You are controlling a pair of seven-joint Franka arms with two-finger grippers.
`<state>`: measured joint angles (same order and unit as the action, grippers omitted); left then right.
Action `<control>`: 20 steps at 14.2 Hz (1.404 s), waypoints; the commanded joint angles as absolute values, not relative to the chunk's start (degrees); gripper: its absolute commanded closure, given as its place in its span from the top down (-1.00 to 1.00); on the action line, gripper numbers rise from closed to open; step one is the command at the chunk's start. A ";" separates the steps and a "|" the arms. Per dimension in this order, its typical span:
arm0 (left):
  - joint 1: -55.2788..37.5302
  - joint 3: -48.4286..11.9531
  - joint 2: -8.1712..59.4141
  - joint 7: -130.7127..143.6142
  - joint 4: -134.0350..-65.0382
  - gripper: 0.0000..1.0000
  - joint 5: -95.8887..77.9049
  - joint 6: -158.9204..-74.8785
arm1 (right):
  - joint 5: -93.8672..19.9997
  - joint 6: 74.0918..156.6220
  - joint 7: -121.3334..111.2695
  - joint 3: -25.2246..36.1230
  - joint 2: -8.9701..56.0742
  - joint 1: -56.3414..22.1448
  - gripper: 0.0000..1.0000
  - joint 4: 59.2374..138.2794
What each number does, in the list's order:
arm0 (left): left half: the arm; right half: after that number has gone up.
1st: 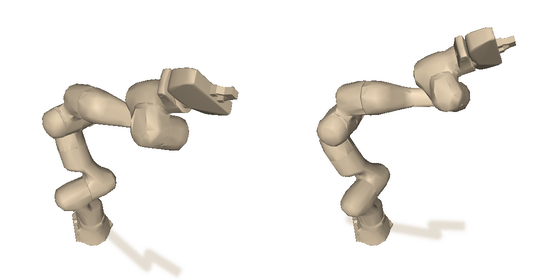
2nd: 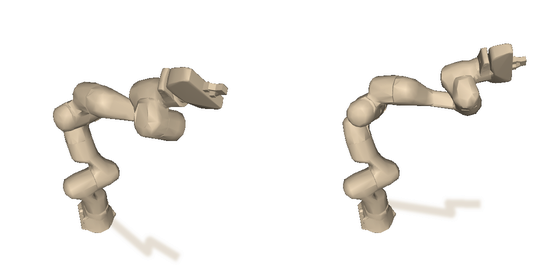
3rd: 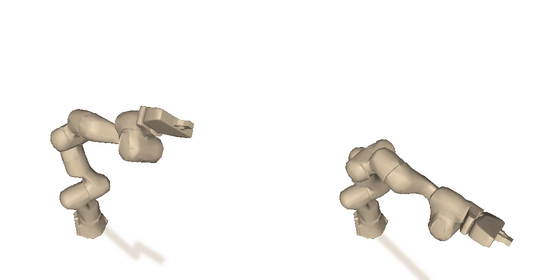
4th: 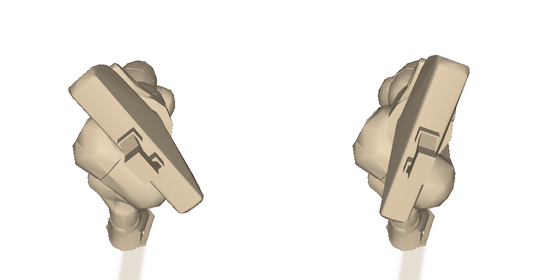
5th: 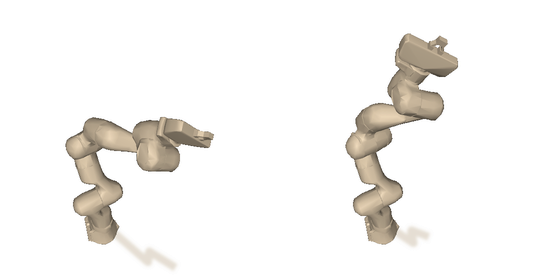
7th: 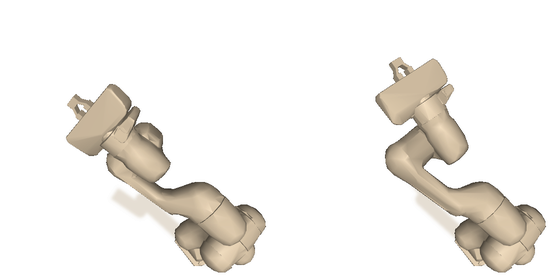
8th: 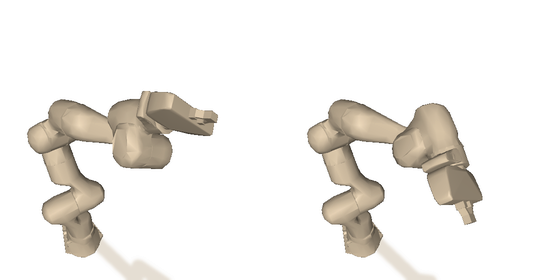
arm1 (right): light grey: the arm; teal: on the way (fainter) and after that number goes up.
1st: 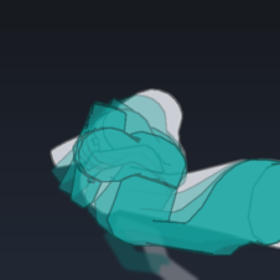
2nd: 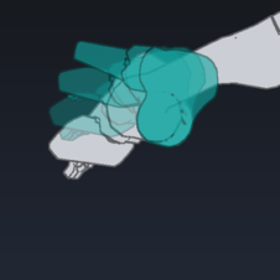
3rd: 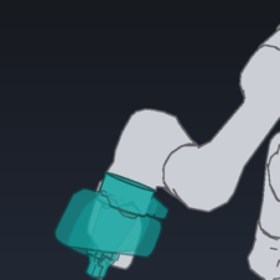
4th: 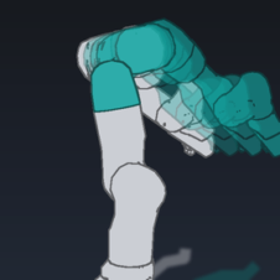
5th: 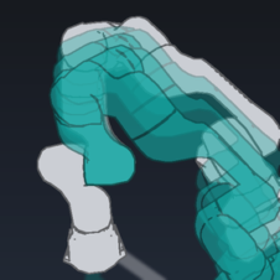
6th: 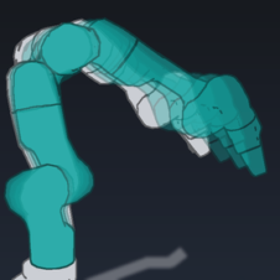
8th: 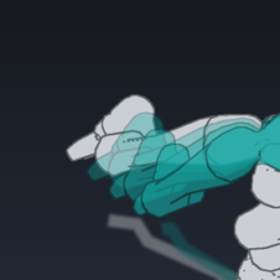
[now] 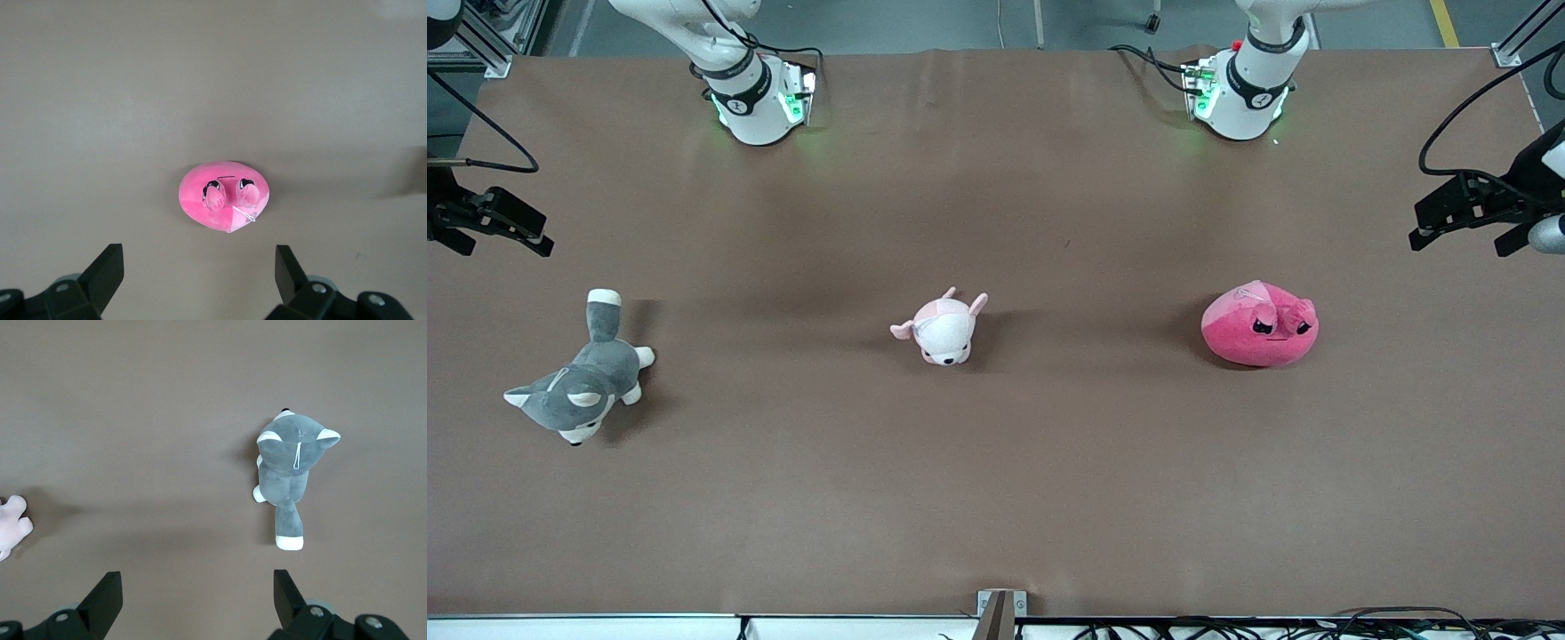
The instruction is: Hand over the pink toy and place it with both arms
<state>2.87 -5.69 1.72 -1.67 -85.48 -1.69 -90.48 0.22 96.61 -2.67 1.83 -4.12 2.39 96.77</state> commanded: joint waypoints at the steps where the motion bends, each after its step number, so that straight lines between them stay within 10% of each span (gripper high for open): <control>1: 2.99 -5.98 3.33 1.13 -86.04 1.00 -1.58 -90.09 | 1.32 96.86 -2.46 1.67 -5.54 2.46 1.00 97.56; 17: 2.55 -5.98 13.71 7.12 -109.33 1.00 -0.97 -112.32 | 0.53 94.66 -2.98 1.41 -2.73 1.23 1.00 95.10; 20: 2.64 -5.98 13.54 7.47 -111.00 0.46 -0.97 -113.20 | 0.44 94.83 -2.90 1.41 -2.02 1.23 1.00 95.10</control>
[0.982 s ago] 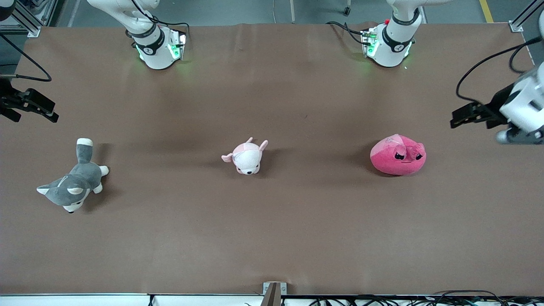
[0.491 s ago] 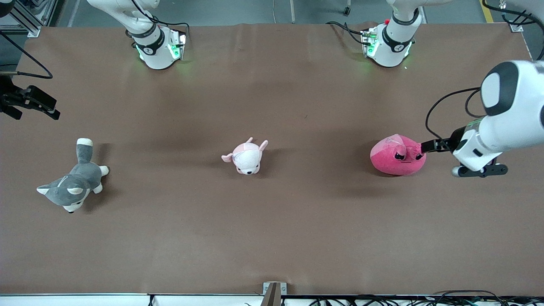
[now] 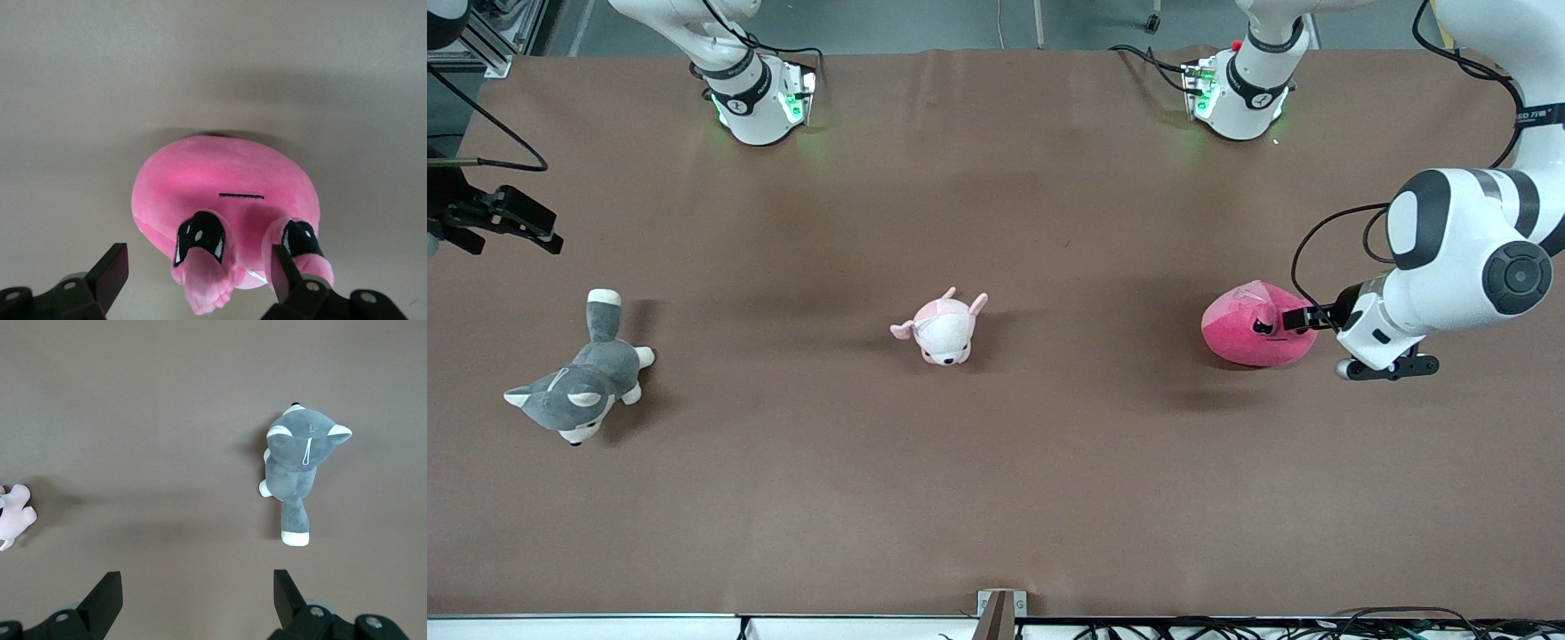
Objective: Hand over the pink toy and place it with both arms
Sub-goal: 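Reach the left gripper down and grasp the pink plush toy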
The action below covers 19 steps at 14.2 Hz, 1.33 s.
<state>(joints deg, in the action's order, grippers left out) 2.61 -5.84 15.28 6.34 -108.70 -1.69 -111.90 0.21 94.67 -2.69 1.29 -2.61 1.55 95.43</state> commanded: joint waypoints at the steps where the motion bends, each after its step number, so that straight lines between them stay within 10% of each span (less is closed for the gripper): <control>1: 2.64 -5.98 13.45 7.64 -111.53 0.25 -0.97 -113.20 | 0.44 94.83 -2.90 1.41 -2.02 1.14 1.00 95.10; 6: 2.64 -5.98 13.53 10.27 -111.10 -1.00 -1.05 -113.12 | 0.53 93.96 -2.98 1.32 0.08 -0.53 1.00 95.19; 14: 2.29 -10.10 12.22 20.02 -100.75 -1.00 -1.67 -104.09 | -2.09 91.76 -2.99 1.32 0.09 -1.41 1.00 95.19; 19: 1.94 -19.93 12.22 34.51 -91.77 -1.00 -4.73 -98.88 | -13.67 89.92 -2.37 1.58 -0.09 -1.06 0.42 95.01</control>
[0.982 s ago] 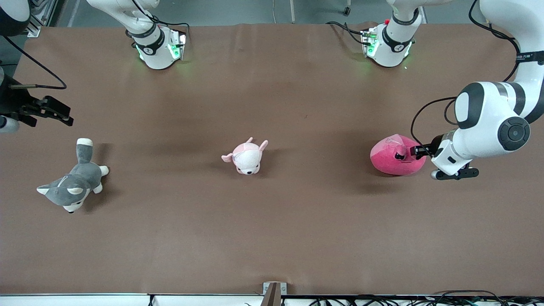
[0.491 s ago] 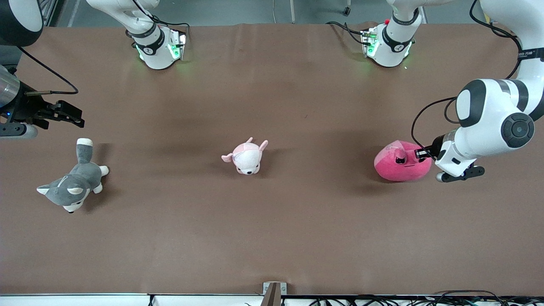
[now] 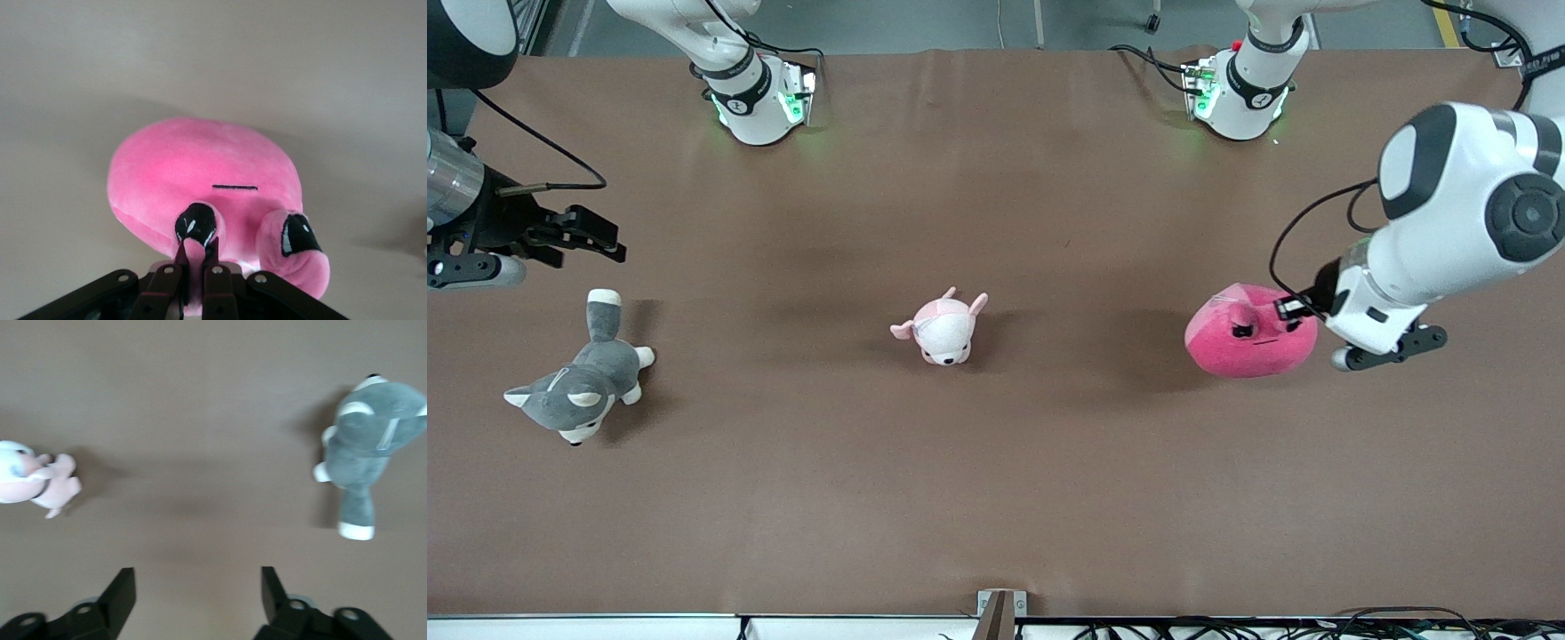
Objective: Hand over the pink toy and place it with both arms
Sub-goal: 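Carry the pink toy toward center while the right gripper approaches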
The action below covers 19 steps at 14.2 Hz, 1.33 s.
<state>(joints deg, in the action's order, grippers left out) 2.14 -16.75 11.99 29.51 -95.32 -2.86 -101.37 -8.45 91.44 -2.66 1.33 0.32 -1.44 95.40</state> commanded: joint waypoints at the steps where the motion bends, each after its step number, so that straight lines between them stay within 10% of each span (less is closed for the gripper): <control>1: 1.85 -22.21 12.30 38.20 -89.76 -1.00 -5.79 -98.53 | -17.37 88.43 -2.46 1.76 0.09 -0.79 0.41 95.01; 5: 0.36 -31.80 13.27 53.22 -83.51 -1.00 -9.40 -99.05 | -24.94 87.01 -2.29 1.49 0.09 -1.32 0.21 95.01; 19: -26.19 -31.99 25.39 76.20 -79.99 -1.00 -9.14 -129.90 | -37.43 84.46 -2.29 1.32 0.09 -6.15 0.22 95.18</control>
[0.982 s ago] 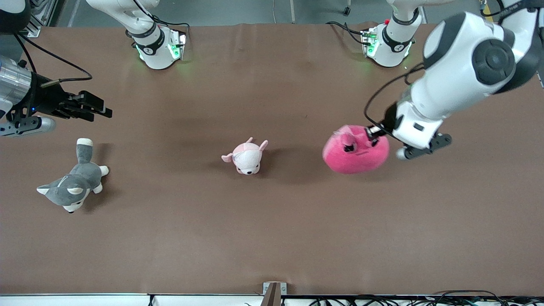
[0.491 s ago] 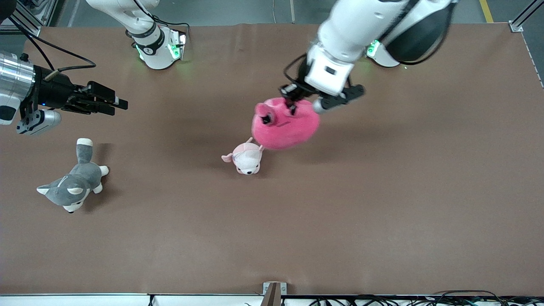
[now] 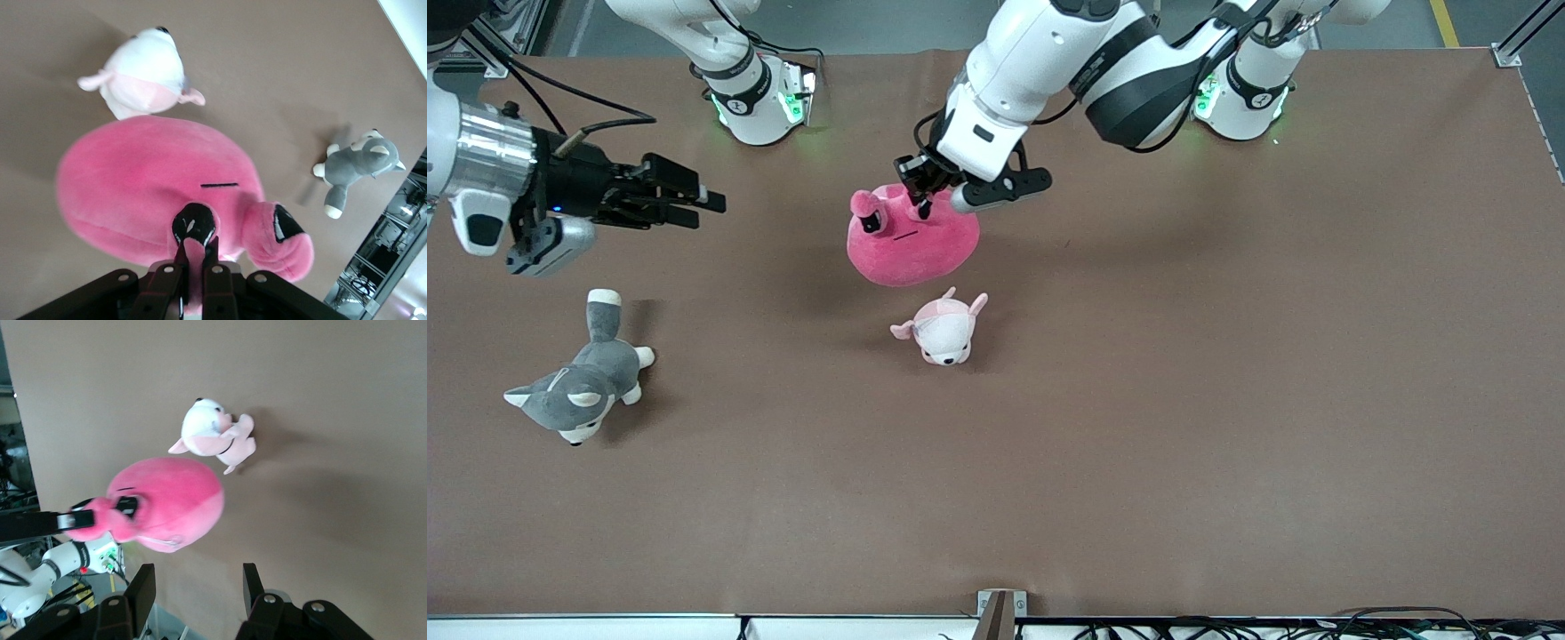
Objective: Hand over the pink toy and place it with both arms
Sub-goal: 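Carry the pink toy toward center while the right gripper approaches, then grasp the pink toy with the right gripper beside the left gripper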
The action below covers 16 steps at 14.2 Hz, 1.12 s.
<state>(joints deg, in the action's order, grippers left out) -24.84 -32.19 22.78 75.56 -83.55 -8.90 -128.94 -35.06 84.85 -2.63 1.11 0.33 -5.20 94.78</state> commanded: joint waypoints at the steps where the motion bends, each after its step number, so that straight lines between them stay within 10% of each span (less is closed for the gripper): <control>1: -26.80 -32.08 26.10 76.20 -79.46 -1.00 -9.23 -130.42 | -37.53 84.46 -2.29 1.32 0.44 -6.94 0.22 95.10; 16: -27.60 -32.17 26.37 76.38 -79.19 -1.00 -9.40 -130.78 | -36.91 85.08 -2.37 1.41 6.24 -15.73 0.22 95.54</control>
<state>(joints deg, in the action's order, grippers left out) -27.07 -32.19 25.88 75.56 -80.68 -8.90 -130.66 -36.07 84.93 -2.62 1.08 6.03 -14.47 95.17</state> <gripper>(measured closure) 0.907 0.388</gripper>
